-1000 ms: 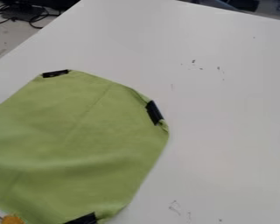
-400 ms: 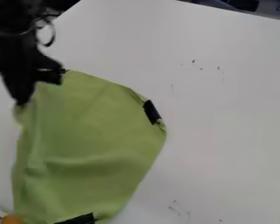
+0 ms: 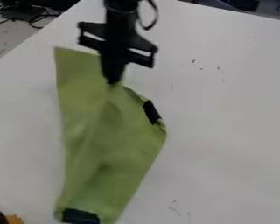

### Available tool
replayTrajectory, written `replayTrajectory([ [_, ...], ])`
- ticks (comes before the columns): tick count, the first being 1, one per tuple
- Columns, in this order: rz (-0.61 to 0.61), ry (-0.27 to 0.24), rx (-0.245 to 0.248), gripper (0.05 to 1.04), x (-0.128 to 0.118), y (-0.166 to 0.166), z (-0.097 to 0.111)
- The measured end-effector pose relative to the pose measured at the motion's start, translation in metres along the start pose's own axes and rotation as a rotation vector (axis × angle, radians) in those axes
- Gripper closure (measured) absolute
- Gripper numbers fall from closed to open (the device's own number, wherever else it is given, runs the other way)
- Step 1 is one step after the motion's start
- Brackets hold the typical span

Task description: Fold the cloth from bottom left to top right

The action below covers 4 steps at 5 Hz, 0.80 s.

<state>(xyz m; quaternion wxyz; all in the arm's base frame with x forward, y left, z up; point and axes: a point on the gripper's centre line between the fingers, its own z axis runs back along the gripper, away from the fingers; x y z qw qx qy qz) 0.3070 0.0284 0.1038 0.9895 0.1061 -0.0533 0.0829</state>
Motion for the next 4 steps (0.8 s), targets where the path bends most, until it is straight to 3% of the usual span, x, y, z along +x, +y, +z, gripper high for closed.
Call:
replayTrajectory([
  [1,-0.109,-0.032,-0.055,1.021,0.04,-0.036,-0.01],
  [2,-0.164,-0.048,-0.106,1.021,0.061,-0.053,-0.026],
  [3,-0.172,-0.057,-0.152,0.997,0.063,-0.059,-0.031],
  [4,-0.147,-0.04,-0.155,0.835,0.058,-0.05,-0.041],
])
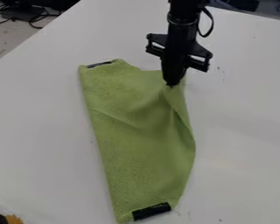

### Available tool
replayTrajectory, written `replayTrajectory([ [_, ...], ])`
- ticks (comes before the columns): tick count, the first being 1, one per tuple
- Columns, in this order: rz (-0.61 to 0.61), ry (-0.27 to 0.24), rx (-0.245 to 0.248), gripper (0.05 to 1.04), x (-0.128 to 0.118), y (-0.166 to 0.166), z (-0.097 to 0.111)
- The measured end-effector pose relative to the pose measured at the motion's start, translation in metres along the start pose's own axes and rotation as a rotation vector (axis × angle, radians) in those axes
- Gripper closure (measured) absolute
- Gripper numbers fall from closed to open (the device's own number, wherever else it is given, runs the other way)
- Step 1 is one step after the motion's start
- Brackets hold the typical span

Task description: Fold the cloth from bottom left to top right

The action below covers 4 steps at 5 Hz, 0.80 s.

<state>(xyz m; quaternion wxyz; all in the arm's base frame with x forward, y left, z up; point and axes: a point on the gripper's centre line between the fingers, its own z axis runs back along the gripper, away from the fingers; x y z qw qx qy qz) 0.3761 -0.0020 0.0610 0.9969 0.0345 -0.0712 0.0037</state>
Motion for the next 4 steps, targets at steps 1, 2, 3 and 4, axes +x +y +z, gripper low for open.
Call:
replayTrajectory([
  [1,0.011,0.016,0.001,0.564,-0.009,0.002,-0.009],
  [2,0.028,-0.002,0.008,0.259,-0.012,0.004,-0.004],
  [3,0.037,-0.017,0.029,0.072,-0.011,0.007,0.002],
  [4,0.031,-0.009,0.063,0.074,-0.016,0.013,0.011],
])
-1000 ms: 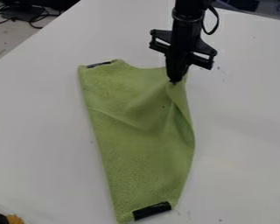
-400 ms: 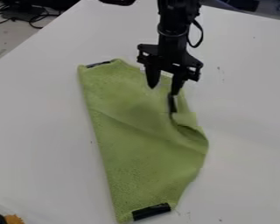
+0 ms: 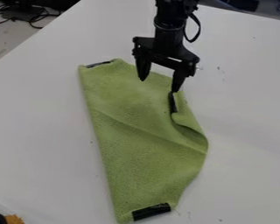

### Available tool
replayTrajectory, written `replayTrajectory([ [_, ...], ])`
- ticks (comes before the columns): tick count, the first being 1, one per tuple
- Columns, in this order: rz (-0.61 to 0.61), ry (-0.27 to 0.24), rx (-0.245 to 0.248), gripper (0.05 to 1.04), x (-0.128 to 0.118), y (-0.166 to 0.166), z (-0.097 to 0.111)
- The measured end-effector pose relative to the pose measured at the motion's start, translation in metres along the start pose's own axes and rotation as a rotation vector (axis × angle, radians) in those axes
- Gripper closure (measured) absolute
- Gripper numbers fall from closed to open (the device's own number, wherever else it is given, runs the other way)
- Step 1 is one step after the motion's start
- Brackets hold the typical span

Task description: Fold the cloth from bottom left to top right

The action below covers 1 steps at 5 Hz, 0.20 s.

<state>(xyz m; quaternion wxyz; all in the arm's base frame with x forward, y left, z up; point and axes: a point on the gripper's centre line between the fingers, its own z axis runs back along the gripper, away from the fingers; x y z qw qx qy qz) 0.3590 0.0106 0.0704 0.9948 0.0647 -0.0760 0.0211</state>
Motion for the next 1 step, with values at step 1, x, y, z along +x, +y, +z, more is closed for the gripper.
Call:
replayTrajectory([
  [1,-0.018,0.039,0.024,0.081,-0.0061,0.0046,0.002],
])
